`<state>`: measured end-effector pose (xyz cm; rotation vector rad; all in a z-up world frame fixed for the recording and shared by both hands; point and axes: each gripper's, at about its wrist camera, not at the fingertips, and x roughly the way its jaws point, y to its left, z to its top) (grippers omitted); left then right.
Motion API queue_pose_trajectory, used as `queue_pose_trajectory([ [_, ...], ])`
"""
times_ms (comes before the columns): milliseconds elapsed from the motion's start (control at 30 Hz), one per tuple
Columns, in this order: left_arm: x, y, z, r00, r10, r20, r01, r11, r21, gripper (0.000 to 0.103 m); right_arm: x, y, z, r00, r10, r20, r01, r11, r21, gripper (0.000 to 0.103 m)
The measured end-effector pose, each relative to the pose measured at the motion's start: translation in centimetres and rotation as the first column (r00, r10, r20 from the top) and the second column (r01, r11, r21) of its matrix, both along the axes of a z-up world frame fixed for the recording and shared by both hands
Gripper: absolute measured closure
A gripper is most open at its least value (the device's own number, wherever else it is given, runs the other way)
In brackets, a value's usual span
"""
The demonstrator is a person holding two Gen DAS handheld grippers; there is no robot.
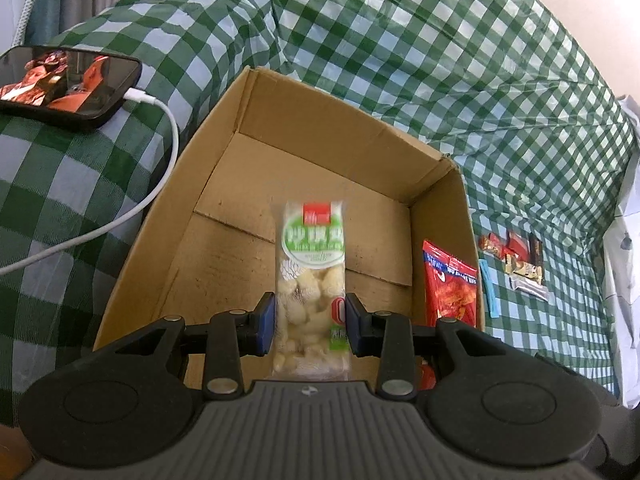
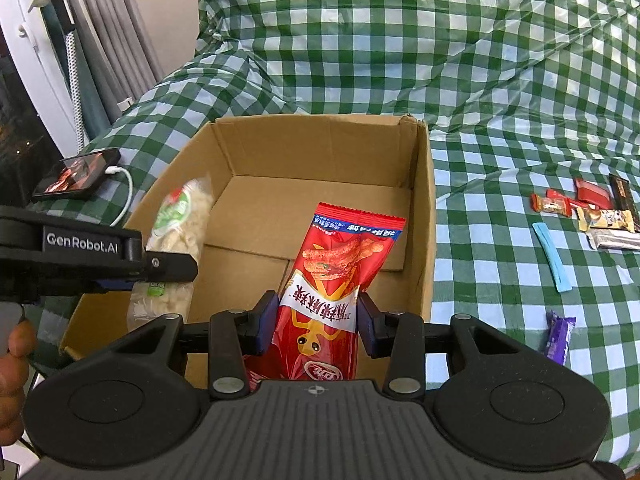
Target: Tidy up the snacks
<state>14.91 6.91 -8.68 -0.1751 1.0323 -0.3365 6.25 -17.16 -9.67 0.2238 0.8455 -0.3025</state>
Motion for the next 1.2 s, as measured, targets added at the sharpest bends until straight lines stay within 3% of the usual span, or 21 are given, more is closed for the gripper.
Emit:
queue_pose_trajectory([
  [67,0.1,-0.5,0.0,1.000,-0.011,0.022,0.011,1.000,0.022,0.058,0.4,-0.3,-0.2,1.000,-0.006,0.000,0.006,1.000,-0.001,0.058],
  [133,0.1,-0.6,0.1,0.999,-0.003,0.034,0.002,0.999,0.043,0.030,0.6,-0.6,-0.3,1.000,-0.021,0.002,0.021,1.000,0.003,0.054],
  [167,0.0,-0.5,0.2,0.999,0.013,0.039,-0.015,0.999,0.047,0.010,0.6,-0.8,-0.3,0.999,-0.037,0.003,0.037,0.999,0.002,0.049],
  [200,-0.2,-0.3,0.4,0.998,0.036,0.049,-0.038,0.998,0.046,0.005,0.7,-1.0,-0.2,0.999,-0.048,0.002,0.048,0.999,0.003,0.035],
  [267,-0.9,0.2,1.0,0.996,0.055,0.072,-0.059,0.997,0.044,0.002,0.3,-1.1,0.2,0.998,-0.067,0.004,0.067,0.998,0.005,0.020],
  [433,-3.7,1.4,2.0,0.996,0.036,0.076,-0.042,0.996,0.081,0.002,-1.6,0.1,1.2,0.998,-0.057,-0.015,0.057,0.998,0.005,0.014],
  [767,-11.9,4.1,3.4,0.997,0.038,0.063,-0.046,0.991,0.126,0.002,-8.9,5.5,3.2,0.999,-0.016,-0.050,0.016,1.000,0.012,0.009],
  [1200,-19.0,3.5,6.5,0.981,0.010,0.195,-0.038,0.990,0.139,0.000,-15.1,8.7,7.3,0.996,0.002,0.086,0.004,0.997,-0.075,0.005],
])
